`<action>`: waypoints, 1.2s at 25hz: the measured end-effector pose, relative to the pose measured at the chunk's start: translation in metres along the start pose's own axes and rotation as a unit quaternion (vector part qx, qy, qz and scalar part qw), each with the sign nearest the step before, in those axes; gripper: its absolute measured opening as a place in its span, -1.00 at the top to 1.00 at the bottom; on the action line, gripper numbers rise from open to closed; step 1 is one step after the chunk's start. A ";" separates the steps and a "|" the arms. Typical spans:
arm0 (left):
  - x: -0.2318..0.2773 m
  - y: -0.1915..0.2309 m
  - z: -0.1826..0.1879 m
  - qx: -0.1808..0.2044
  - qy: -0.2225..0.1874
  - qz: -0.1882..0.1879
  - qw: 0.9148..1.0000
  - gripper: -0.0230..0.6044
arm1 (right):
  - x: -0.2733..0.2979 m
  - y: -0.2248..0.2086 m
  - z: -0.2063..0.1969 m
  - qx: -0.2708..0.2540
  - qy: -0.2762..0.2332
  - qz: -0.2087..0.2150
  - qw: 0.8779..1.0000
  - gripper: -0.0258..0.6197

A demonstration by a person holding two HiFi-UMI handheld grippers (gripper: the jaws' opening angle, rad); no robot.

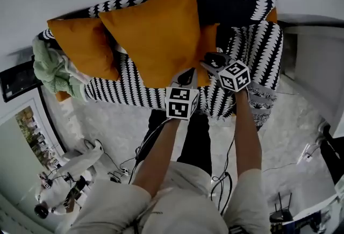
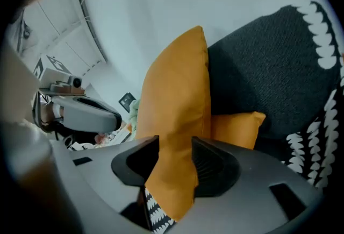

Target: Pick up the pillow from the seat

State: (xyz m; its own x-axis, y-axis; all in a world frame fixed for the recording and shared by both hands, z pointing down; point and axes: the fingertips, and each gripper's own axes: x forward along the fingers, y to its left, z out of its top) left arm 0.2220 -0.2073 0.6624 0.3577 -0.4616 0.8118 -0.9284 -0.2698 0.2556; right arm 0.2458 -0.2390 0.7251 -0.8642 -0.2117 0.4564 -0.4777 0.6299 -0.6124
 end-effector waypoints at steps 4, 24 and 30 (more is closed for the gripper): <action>0.023 0.000 0.001 -0.002 -0.001 0.008 1.000 0.90 | 0.012 -0.012 -0.019 0.010 0.033 0.063 0.997 0.17; 0.043 0.053 -0.052 -0.012 0.000 0.041 0.999 0.90 | 0.079 0.004 -0.110 0.144 0.100 0.305 0.936 -0.57; 0.055 0.062 -0.048 -0.014 -0.003 0.035 0.999 0.90 | 0.093 0.014 -0.112 0.090 0.129 0.298 0.941 -0.63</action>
State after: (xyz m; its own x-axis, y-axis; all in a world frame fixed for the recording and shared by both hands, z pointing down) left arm 0.1791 -0.2087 0.7485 0.2915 -0.4835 0.8254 -0.9537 -0.2133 0.2118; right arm 0.1763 -0.1666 0.8312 -0.9311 0.3428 0.1246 0.0406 0.4370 -0.8985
